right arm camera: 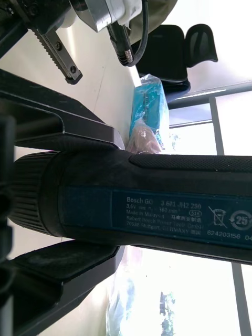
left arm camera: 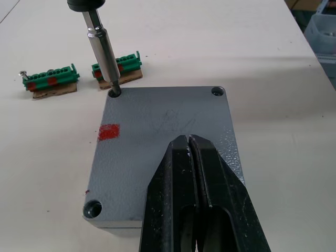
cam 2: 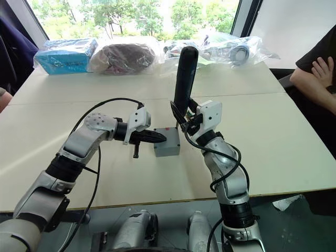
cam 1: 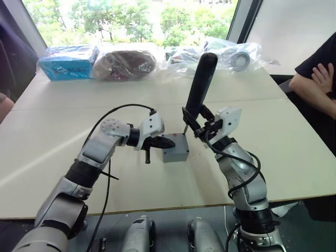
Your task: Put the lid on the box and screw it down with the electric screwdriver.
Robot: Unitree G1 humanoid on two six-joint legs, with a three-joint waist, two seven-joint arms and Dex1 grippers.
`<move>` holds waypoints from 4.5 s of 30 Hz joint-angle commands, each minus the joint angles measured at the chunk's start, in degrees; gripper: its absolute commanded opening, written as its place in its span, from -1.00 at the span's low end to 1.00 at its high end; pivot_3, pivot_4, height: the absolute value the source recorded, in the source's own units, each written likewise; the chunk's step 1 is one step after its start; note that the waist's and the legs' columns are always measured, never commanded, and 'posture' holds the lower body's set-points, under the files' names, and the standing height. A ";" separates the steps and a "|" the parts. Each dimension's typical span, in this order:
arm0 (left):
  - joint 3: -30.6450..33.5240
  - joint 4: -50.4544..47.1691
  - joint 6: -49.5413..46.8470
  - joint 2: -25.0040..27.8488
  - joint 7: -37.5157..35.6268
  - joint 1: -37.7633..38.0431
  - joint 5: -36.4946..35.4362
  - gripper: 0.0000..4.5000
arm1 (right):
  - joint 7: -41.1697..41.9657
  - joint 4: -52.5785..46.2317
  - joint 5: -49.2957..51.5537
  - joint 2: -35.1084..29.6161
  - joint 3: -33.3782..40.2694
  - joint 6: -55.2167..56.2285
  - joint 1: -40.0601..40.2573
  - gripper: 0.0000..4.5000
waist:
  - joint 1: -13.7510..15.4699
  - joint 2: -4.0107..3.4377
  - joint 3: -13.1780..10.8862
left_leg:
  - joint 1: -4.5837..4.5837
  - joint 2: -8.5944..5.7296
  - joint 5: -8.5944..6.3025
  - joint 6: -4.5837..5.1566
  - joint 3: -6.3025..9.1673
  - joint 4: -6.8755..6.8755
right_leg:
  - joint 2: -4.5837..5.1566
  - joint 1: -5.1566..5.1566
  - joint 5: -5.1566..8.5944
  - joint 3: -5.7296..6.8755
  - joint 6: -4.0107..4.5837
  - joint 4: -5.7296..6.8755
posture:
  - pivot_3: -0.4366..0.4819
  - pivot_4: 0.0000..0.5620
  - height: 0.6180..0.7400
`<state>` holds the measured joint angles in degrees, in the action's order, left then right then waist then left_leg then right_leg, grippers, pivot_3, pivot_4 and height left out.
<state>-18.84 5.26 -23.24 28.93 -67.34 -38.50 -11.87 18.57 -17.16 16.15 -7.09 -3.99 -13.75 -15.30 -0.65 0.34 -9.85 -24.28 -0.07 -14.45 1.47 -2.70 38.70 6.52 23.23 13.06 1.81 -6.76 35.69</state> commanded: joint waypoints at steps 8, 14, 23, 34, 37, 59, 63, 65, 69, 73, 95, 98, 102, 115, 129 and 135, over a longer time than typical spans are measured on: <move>-0.76 -0.91 -0.61 -0.26 1.05 1.87 1.10 -1.00 | -0.95 2.32 -1.27 -0.45 -3.47 -9.00 2.93 -0.20 | -0.07 0.16 0.69 | 0.26 -0.02 0.03 -0.04 -0.03 -0.54 | 0.03 -0.08 0.04 -0.01 0.09 -0.25 | -0.05 -0.47 1.00; -0.88 -0.70 -0.49 -0.37 1.26 1.78 1.14 -1.00 | -1.74 3.43 -1.44 -0.69 -3.31 -12.32 2.18 -0.20 | -0.09 0.23 0.81 | 0.64 0.00 0.01 -0.05 -0.02 -0.69 | 0.04 -0.17 0.17 0.00 0.32 -0.39 | -0.05 -0.47 1.00; -1.15 0.12 0.27 -0.19 1.51 2.07 1.73 -1.00 | -2.20 4.57 -2.38 -1.47 -3.88 -15.20 1.21 -0.20 | -0.09 0.23 0.99 | 0.71 -0.01 0.00 -0.06 -0.03 -0.79 | 0.21 -0.20 0.19 0.04 0.36 -0.47 | -0.05 -0.47 1.00; -0.38 -0.22 0.09 0.31 1.84 2.72 1.35 -1.00 | -1.05 4.57 -2.77 -2.52 -4.46 -15.48 2.35 -0.20 | -0.08 0.36 1.65 | 0.77 0.00 -0.02 -0.10 -0.01 -1.02 | 0.39 -0.20 0.22 0.04 0.41 -0.64 | -0.05 -0.47 1.00; -0.41 -0.85 -0.19 0.51 1.74 3.08 1.27 -1.00 | -0.97 4.11 -2.83 -2.74 -4.56 -15.27 3.11 -0.20 | -0.08 0.46 1.77 | 0.84 -0.01 -0.02 -0.10 -0.01 -1.19 | 0.45 -0.19 0.24 0.04 0.46 -0.68 | -0.05 -0.47 1.00; -0.68 -3.55 -1.64 0.84 1.81 6.30 0.75 -1.00 | -2.88 -17.35 12.94 -9.10 11.08 -30.94 -12.36 -0.20 | 0.12 -0.07 1.58 | 0.05 -0.12 -0.01 -0.11 0.03 -1.70 | 0.71 0.33 0.31 0.10 0.73 -1.32 | -0.05 -0.47 1.00; 2.14 -4.21 -4.77 -0.01 2.10 6.35 -2.78 -1.00 | -9.79 -17.62 21.06 -9.59 20.63 -41.74 -20.86 -0.20 | 0.14 -0.19 1.35 | -0.43 -0.19 0.03 -0.12 -0.01 -1.61 | 0.75 0.64 0.26 0.12 0.73 -1.24 | -0.05 -0.47 1.00; 5.91 -6.04 -9.23 -1.03 2.99 5.14 -7.62 -1.00 | -11.53 -13.63 28.55 -12.28 28.30 -54.46 -26.87 -0.20 | 0.08 -0.24 1.28 | -0.48 -0.19 0.03 -0.12 0.01 -1.64 | 0.75 0.69 0.25 0.24 0.72 -1.22 | -0.05 -0.47 1.00; 10.09 -10.77 -16.06 -0.17 2.42 3.29 -14.07 -1.00 | -9.30 -4.51 36.21 -22.35 35.81 -75.59 -32.68 -0.20 | 0.18 -0.25 0.84 | -0.83 -0.19 0.05 -0.09 -0.01 -1.48 | 0.74 1.01 0.23 0.30 0.68 -1.03 | -0.05 -0.47 1.00; 8.20 -16.35 -17.88 3.88 -0.13 3.51 -15.03 -1.00 | -7.93 6.55 41.80 -37.08 28.24 -78.75 -26.02 -0.20 | 0.20 -0.20 0.69 | -1.12 -0.28 0.07 -0.07 0.05 -1.41 | 0.63 1.26 0.23 0.51 0.67 -0.87 | -0.05 -0.47 1.00; 7.35 -23.77 -19.36 5.84 3.34 7.63 -16.69 -1.00 | 5.97 38.01 32.94 -50.37 -1.06 -78.72 -31.25 0.96 | 0.41 -0.22 -0.53 | -1.17 -0.10 0.07 -0.01 -0.07 -0.59 | 0.17 1.13 0.04 0.29 0.26 -0.60 | -0.05 -0.47 1.00; 8.04 -22.71 -19.23 6.28 3.45 6.97 -16.86 -1.00 | 8.58 36.59 30.40 -51.04 -1.16 -76.66 -31.19 1.00 | 0.83 -0.21 -0.53 | -1.16 -0.10 0.07 -0.01 -0.06 -0.53 | 0.17 1.10 0.06 0.29 0.28 -0.60 | -0.05 -0.47 1.00; 10.98 -20.18 -19.78 6.76 3.33 5.41 -18.54 -1.00 | 11.60 34.65 28.75 -51.47 1.37 -75.03 -32.66 1.00 | 1.29 -0.22 -0.53 | -1.16 -0.10 0.07 -0.02 -0.07 -0.52 | 0.17 1.11 0.05 0.28 0.28 -0.59 | -0.05 -0.47 1.00; 9.83 -11.70 -12.57 3.67 11.10 3.80 -10.57 -1.00 | 18.29 -8.91 33.72 -46.58 17.21 -59.08 -14.61 1.00 | 1.44 -0.13 -0.53 | -1.15 -0.07 0.07 -0.03 0.01 -0.54 | 0.14 1.10 -0.15 0.35 -0.08 -0.52 | -0.05 -0.47 1.00; 4.06 -6.07 -5.08 2.87 10.26 4.94 -2.48 -1.00 | 14.81 -15.61 14.22 -36.43 -8.23 -39.49 -4.02 1.00 | 1.39 -0.03 -0.43 | -1.04 -0.08 0.11 -0.08 -0.07 -0.43 | 0.14 1.05 -0.21 0.21 -0.15 -0.50 | -0.05 -0.47 1.00; 10.21 -8.04 -10.66 6.33 8.33 3.90 -7.44 -1.00 | 15.86 -11.47 10.32 -34.91 -10.12 -36.06 -4.80 1.00 | 1.17 -0.01 -0.44 | -1.05 -0.09 0.11 -0.08 -0.05 -0.40 | 0.13 1.02 -0.22 0.21 -0.17 -0.49 | -0.05 -0.47 1.00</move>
<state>-10.97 -1.32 -32.88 33.81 -57.92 -34.03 -18.09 34.00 -28.50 27.59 -42.50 -14.41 -51.55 -19.52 0.52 0.33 -10.29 -25.33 -0.16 -14.34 1.38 -2.76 38.30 6.63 24.27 12.84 2.02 -6.92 35.21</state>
